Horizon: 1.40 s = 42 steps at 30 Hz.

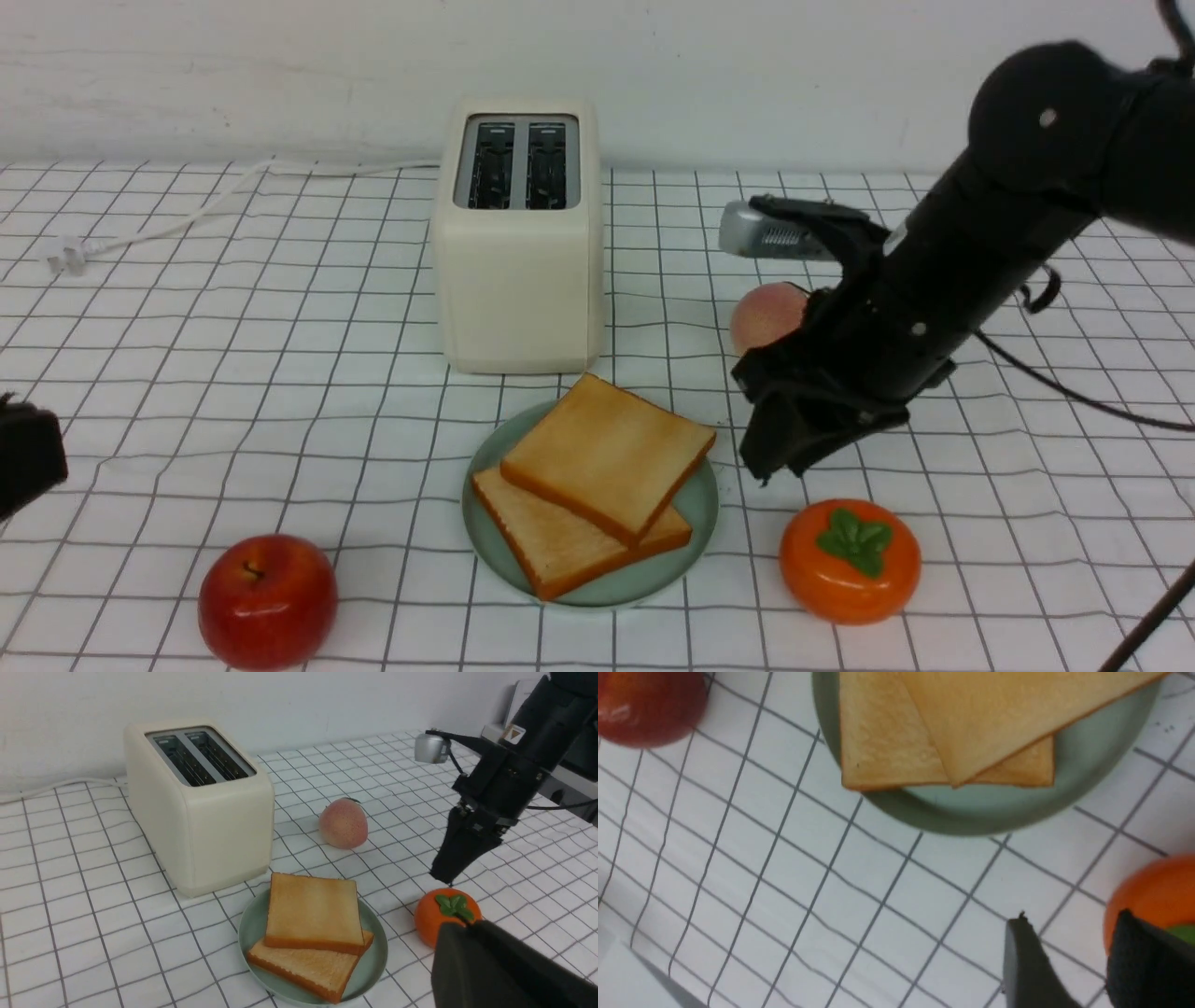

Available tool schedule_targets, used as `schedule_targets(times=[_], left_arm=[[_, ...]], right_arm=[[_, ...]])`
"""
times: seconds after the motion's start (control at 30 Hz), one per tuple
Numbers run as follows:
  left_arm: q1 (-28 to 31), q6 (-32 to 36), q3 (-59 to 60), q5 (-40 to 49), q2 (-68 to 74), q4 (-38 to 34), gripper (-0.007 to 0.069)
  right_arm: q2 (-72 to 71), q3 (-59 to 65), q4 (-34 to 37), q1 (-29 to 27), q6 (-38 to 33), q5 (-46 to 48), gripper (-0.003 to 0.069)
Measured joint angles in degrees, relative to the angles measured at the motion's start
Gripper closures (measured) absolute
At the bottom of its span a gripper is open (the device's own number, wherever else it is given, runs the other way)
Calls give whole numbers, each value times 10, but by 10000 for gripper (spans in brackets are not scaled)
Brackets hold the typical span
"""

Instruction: Take toasted bread from bread machine on white checkered table place on plate.

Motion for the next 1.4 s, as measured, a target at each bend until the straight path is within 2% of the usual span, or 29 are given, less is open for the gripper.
schedule_targets(times=[0.17,0.27,0.5,0.7,0.8,0.93,1.0,1.13,1.4], left_arm=[[0,-1,0,-49,-6,0,638],[0,-1,1,-62,-28,2,638],[0,-41,69,-65,-149,2,638],[0,-74,171,-82,-248,-1,638],[0,-80,223,-101,-249,-1,638],[0,-82,257,-120,-249,-1,638],[0,-82,266,-126,-249,-1,638],[0,-82,281,-127,-249,-1,638],[0,-82,288,-127,-249,-1,638]], right_arm=[[-95,-5,-28,0,22,20,625],[-172,21,-48,0,41,23,673],[-395,146,-99,0,74,34,668],[-620,289,-159,0,145,33,665],[-753,372,-208,0,196,-5,665],[-862,450,-258,0,250,-71,665],[-891,478,-277,0,259,-115,663],[-944,551,-309,0,265,-265,657],[-952,621,-311,0,265,-308,650]])
